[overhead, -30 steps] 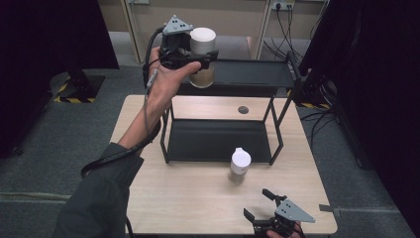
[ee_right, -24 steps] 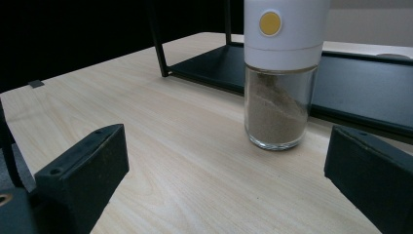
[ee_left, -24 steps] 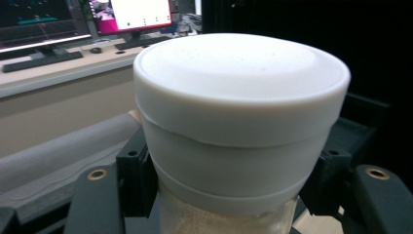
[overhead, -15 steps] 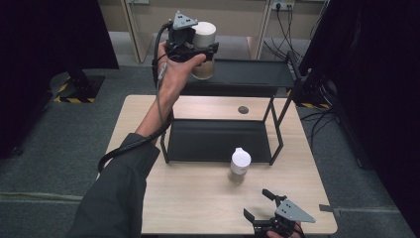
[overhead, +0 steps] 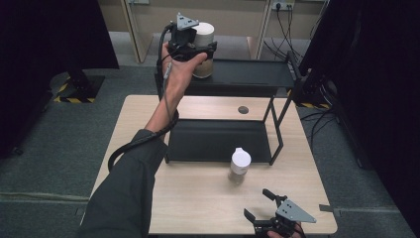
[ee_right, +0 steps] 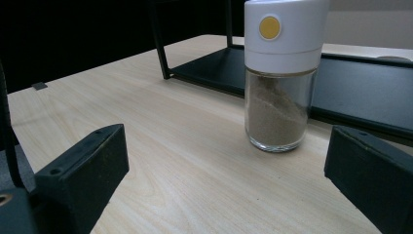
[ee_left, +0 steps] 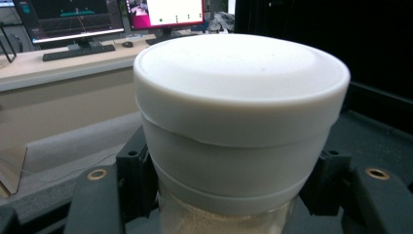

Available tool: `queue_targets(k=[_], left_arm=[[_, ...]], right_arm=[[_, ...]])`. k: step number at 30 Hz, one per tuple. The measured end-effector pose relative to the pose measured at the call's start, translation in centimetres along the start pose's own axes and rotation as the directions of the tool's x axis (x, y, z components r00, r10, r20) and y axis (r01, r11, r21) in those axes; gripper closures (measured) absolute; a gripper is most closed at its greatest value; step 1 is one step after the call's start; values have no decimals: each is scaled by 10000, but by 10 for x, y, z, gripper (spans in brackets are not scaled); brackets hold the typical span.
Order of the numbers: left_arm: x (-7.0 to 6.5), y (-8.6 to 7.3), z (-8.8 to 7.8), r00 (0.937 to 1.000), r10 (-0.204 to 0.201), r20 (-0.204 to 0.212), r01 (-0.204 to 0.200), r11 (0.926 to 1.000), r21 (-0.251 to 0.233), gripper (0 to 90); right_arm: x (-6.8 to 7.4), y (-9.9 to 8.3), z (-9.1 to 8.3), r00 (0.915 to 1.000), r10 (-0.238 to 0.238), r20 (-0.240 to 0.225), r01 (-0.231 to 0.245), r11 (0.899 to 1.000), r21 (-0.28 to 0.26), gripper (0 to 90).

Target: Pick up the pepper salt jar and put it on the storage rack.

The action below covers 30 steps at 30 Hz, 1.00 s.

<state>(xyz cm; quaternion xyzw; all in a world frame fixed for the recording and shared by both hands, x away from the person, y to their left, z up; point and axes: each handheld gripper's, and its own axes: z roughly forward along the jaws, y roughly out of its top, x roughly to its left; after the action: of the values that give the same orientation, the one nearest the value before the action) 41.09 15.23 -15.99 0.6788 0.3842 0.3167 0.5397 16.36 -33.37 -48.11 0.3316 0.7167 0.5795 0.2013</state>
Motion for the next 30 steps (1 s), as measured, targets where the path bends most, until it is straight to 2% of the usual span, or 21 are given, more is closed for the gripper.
queue_targets(k=[5, 8, 18, 20, 22, 23, 25, 27, 30], left_arm=[[3, -2, 0, 9999, -47, 124, 48, 10000, -72, 353], [6, -2, 1, 9995, -276, 146, 276, 9996, -30, 352], [2, -2, 1, 9998, -190, -4, 190, 9998, 5, 345], [0, 0, 1, 9998, -99, -161, 101, 9998, 148, 300], [0, -1, 1, 9996, -159, -236, 163, 9997, 158, 212], [1, -2, 1, 9995, -216, -233, 219, 9997, 126, 212], [2, -4, 0, 9994, -207, -292, 210, 9997, 119, 157], [3, -6, -1, 9990, -380, -228, 382, 9992, 96, 101], [4, -7, -5, 9990, -423, -155, 425, 9990, 99, 42]], right_arm=[[0, 0, -1, 10000, -5, 4, 5, 10000, -28, 26], [0, 0, -1, 10000, -4, 11, 4, 10000, -19, 26], [1, 0, -1, 10000, -42, 12, 42, 10000, -37, 25], [1, 0, -1, 10000, -26, 24, 26, 10000, -36, 26], [1, 0, -1, 10000, -44, 24, 44, 10000, -50, 26], [1, 0, -1, 10000, -44, 24, 44, 10000, -50, 26], [1, 0, -1, 10000, -25, 34, 25, 10000, -58, 25], [1, 0, -1, 10000, -16, 37, 16, 10000, -34, 26], [1, 0, -1, 10000, -3, 35, 3, 10000, -48, 26]])
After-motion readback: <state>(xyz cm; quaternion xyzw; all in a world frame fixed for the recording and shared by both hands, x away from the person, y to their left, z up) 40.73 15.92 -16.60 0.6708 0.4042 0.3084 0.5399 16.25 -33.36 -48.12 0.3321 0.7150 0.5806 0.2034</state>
